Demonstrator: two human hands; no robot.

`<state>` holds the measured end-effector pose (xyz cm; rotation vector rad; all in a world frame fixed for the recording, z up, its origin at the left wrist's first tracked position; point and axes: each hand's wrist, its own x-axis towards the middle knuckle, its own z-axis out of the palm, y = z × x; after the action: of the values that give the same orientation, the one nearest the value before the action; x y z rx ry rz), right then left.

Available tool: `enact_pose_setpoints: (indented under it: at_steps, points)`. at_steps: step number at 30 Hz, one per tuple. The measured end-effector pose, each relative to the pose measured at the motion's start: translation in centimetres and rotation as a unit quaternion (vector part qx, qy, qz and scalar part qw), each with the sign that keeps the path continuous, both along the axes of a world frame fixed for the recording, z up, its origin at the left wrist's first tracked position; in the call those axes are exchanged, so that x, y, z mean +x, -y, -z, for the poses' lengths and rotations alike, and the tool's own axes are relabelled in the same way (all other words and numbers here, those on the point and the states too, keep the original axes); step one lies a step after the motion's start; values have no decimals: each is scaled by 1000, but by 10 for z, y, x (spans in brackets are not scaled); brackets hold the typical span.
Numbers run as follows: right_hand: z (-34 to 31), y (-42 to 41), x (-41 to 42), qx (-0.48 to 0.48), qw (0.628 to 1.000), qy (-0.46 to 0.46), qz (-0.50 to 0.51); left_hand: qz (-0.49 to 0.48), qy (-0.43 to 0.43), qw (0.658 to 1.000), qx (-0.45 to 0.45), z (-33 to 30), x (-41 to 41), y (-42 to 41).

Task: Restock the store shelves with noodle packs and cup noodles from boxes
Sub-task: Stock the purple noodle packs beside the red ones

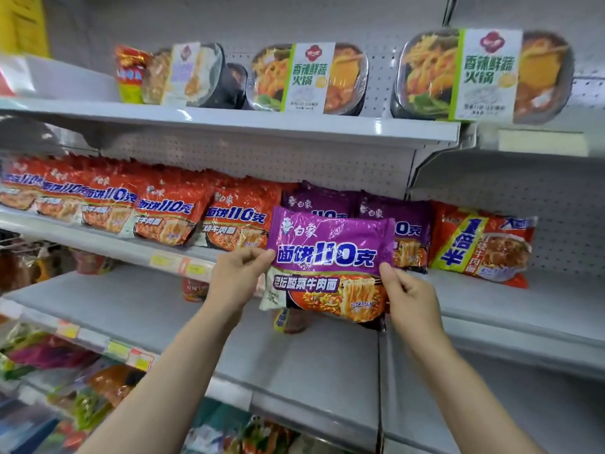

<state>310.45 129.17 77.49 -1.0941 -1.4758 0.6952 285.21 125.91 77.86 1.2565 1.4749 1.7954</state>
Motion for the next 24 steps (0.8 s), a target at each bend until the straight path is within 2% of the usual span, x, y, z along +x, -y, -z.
enact_pose_setpoints:
  at_steps: [4,9,14,21,24]
  points:
    - [-14,-36,-16,-3,1000,15,11,-6,-30,1000,3,-21,-15,-33]
    - [-35,-75,-45,-11,997,61,48,8,13,1000,0,-35,-33,-77]
    - [-30,-119,-63,-35,993,74,81,-3,-1,1000,-18,-37,-49,-118]
    - [-28,-139,-76,-71,989,62,110,-3,-35,999,-28,-37,-60,-156]
    - [-26,-145,-82,-81,988,50,119,-26,-85,996,-22,-31,-61,-168]
